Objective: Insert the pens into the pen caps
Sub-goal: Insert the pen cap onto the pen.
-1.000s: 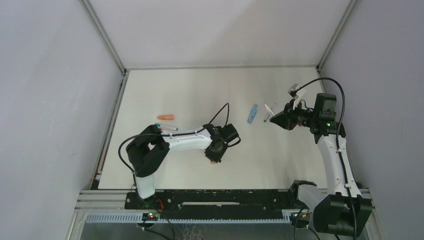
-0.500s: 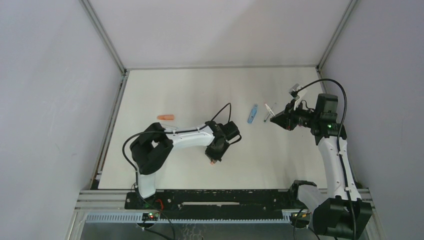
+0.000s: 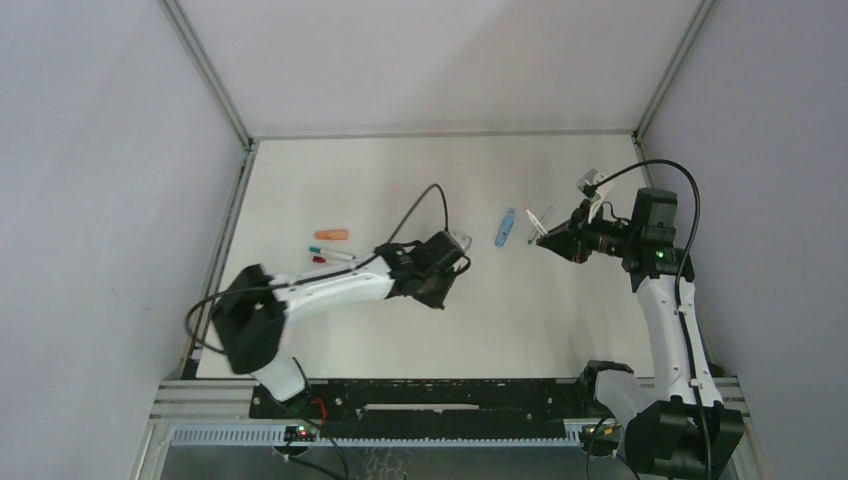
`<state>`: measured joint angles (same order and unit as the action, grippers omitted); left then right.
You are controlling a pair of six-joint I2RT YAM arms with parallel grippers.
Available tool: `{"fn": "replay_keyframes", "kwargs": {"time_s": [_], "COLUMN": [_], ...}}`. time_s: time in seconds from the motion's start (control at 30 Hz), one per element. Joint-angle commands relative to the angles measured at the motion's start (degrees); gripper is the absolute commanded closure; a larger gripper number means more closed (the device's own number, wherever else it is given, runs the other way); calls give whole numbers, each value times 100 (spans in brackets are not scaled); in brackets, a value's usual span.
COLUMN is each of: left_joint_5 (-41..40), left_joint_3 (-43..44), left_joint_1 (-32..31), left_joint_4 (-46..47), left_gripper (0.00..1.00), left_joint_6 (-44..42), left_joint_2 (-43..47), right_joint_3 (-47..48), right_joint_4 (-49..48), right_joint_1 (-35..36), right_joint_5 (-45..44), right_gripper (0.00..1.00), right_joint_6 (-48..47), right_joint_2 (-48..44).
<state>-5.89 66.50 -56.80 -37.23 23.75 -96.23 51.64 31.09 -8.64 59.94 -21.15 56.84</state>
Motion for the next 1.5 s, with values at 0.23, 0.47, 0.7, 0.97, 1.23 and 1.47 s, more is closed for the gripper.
{"fn": "replay_keyframes", "kwargs": {"time_s": [0.23,0.47,0.7,0.97,1.23,1.47], "left_joint_5": [-174,-737,-1225,-1599,-1556,-1520], "left_joint_3": [-2179,-3675,-3888,-3835,-3562,-3496], "left_joint_1": [37,44,13,-93,-196,-225], "left_joint_4": [4665,7778,9340,11011,11408,11484], "left_gripper": [100,100,100,100,100,100], "left_joint_6": [1203,2007,2799,3442,3625,3658], "left_joint_2": [2793,3604,3377,2332,1689,1551], "right_joint_3": [-387,-817,-1112,-1173,-1191,-1191], "right_joint_4": [-415,-1289,-2152,-2427,-2474,-2450], "right_joint_1": [96,573,1179,1576,1809,1992], "right_joint_5": [1334,1502,1059,855,633,435], "right_gripper": [100,100,100,100,100,100], "right_joint_6": [-147,453,1216,1561,1633,1607], "right_joint_2": [-515,-668,-647,-538,-460,-387]}}
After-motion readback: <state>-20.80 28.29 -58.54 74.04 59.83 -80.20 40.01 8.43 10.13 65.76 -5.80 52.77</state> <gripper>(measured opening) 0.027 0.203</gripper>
